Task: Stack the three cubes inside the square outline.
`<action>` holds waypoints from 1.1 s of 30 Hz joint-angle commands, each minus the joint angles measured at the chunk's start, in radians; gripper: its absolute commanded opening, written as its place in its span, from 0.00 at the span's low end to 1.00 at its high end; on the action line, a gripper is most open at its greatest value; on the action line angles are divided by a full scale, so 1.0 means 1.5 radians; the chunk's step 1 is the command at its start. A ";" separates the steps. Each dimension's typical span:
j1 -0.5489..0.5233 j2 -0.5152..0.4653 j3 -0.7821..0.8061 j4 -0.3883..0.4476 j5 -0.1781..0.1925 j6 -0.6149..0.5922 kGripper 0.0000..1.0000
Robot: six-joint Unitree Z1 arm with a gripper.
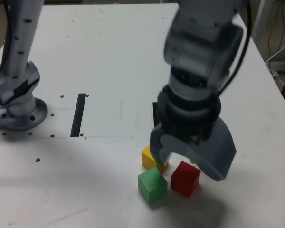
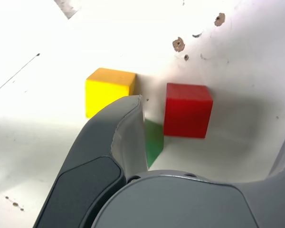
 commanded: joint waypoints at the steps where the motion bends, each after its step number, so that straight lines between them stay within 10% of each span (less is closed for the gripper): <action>1: 0.004 0.008 -0.005 -0.004 0.000 0.004 1.00; 23: 0.022 0.062 -0.014 -0.032 -0.010 0.021 0.95; 33: 0.023 0.076 -0.027 -0.031 -0.018 0.021 0.52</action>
